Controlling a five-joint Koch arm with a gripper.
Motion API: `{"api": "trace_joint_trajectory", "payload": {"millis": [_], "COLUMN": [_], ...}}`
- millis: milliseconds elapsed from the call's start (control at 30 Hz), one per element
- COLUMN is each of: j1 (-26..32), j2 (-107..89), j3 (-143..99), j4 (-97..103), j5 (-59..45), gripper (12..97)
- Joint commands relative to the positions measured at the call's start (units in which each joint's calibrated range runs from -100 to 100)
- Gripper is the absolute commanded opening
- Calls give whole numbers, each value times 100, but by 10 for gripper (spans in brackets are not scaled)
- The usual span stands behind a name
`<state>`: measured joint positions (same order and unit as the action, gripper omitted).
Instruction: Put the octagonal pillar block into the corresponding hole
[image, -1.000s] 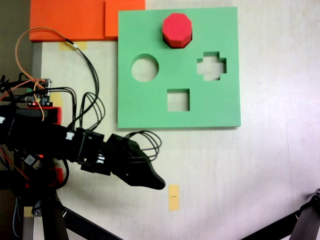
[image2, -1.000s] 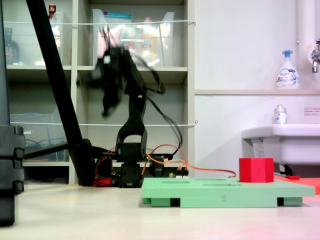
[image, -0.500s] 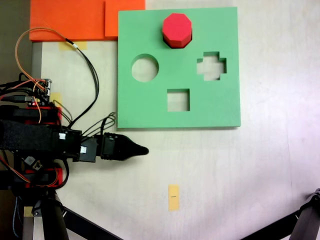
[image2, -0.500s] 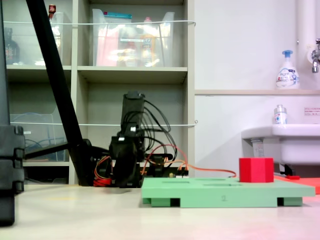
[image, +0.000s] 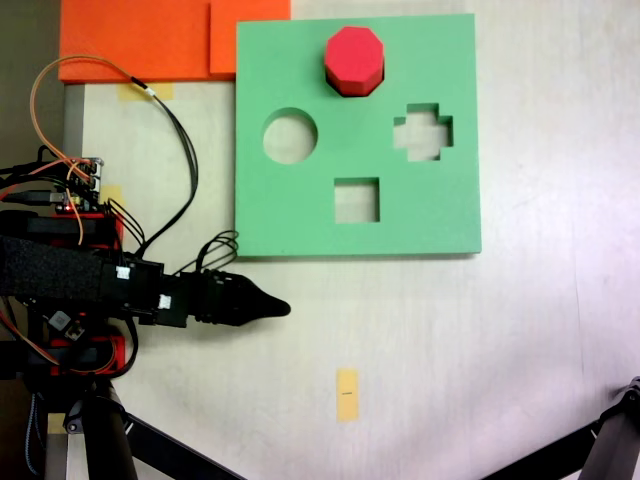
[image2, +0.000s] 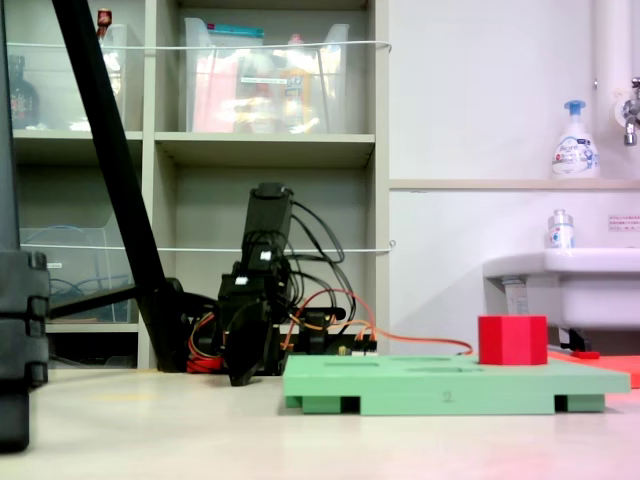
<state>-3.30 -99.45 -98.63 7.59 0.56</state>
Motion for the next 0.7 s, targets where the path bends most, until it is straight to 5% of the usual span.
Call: {"api": "trace_joint_trajectory", "payload": {"millis": [0,667], "j1": [-20,-15], "j2": [-55,-55], "j3": [-137,-137], "j4": [-523,-494], "j5": [137,137], "gripper": [479,486]}}
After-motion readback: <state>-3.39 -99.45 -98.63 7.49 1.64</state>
